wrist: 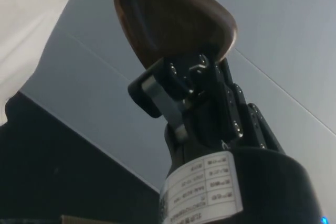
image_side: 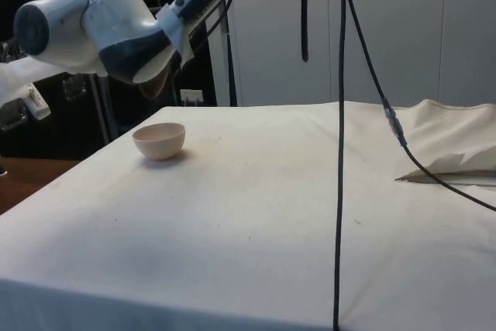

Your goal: Pour the coffee beans from the cup into the bowl.

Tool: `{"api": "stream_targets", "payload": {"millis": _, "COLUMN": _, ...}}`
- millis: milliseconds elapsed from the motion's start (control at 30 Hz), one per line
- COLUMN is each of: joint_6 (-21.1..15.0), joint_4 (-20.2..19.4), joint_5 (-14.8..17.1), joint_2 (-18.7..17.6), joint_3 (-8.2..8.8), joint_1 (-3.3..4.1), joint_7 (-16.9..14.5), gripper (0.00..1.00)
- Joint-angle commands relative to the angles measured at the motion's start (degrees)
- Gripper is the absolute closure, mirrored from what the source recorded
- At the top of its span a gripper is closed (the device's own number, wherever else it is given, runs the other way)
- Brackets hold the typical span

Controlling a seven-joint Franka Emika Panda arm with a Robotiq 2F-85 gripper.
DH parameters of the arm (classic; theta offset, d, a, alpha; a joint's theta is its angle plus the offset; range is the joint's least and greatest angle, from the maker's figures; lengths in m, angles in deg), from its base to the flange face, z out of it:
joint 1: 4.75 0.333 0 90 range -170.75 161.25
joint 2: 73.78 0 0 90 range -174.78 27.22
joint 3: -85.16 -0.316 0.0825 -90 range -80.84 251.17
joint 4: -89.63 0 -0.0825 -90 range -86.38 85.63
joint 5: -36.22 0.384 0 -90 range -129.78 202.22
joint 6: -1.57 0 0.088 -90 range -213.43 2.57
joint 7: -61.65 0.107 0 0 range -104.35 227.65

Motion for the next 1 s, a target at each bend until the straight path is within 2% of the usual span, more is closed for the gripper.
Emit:
{"api": "stream_targets", "payload": {"millis": 0, "joint_6": -1.09, "joint_4": -0.8, "joint_5": 0.46, "joint_2": 0.86, "joint_3": -0.46, "joint_1": -0.63, "joint_7": -0.23, "gripper": 0.98}}
{"api": "stream_targets", "payload": {"millis": 133, "joint_6": -1.09, "joint_4": -0.97, "joint_5": 1.89, "joint_2": 1.6, "joint_3": -0.46, "joint_1": -1.03, "joint_7": -0.29, "gripper": 0.98}}
{"api": "stream_targets", "payload": {"millis": 167, "joint_6": 0.0, "joint_4": -0.23, "joint_5": 1.78, "joint_2": 0.97, "joint_3": 0.0, "joint_1": -0.52, "joint_7": -0.11, "gripper": 0.98}}
{"api": "stream_targets", "payload": {"millis": 200, "joint_6": -1.09, "joint_4": -0.97, "joint_5": 2.23, "joint_2": 1.72, "joint_3": -0.46, "joint_1": -1.09, "joint_7": -0.29, "gripper": 0.98}}
{"api": "stream_targets", "payload": {"millis": 400, "joint_6": -1.09, "joint_4": -1.43, "joint_5": 4.01, "joint_2": 2.64, "joint_3": -0.46, "joint_1": -1.49, "joint_7": -0.23, "gripper": 0.98}}
{"api": "stream_targets", "payload": {"millis": 433, "joint_6": -0.06, "joint_4": -0.63, "joint_5": 3.55, "joint_2": 1.89, "joint_3": 0.0, "joint_1": -0.92, "joint_7": -0.11, "gripper": 0.98}}
{"api": "stream_targets", "payload": {"millis": 467, "joint_6": -1.15, "joint_4": -1.66, "joint_5": 4.7, "joint_2": 2.98, "joint_3": -0.52, "joint_1": -1.55, "joint_7": -0.11, "gripper": 0.98}}
{"api": "stream_targets", "payload": {"millis": 633, "joint_6": -1.32, "joint_4": -2.46, "joint_5": 6.88, "joint_2": 3.95, "joint_3": -0.52, "joint_1": -1.78, "joint_7": 0.11, "gripper": 0.98}}
{"api": "stream_targets", "payload": {"millis": 700, "joint_6": -1.32, "joint_4": -2.98, "joint_5": 7.73, "joint_2": 4.47, "joint_3": -0.57, "joint_1": -1.78, "joint_7": 0.34, "gripper": 0.98}}
{"api": "stream_targets", "payload": {"millis": 733, "joint_6": -0.06, "joint_4": -1.89, "joint_5": 7.28, "joint_2": 3.61, "joint_3": 0.0, "joint_1": -1.2, "joint_7": 0.11, "gripper": 0.98}}
{"api": "stream_targets", "payload": {"millis": 767, "joint_6": -1.32, "joint_4": -3.21, "joint_5": 8.08, "joint_2": 4.7, "joint_3": -0.57, "joint_1": -1.83, "joint_7": 0.46, "gripper": 0.98}}
{"api": "stream_targets", "payload": {"millis": 967, "joint_6": -1.43, "joint_4": -5.33, "joint_5": 10.6, "joint_2": 6.59, "joint_3": -0.57, "joint_1": -1.89, "joint_7": 1.55, "gripper": 0.98}}
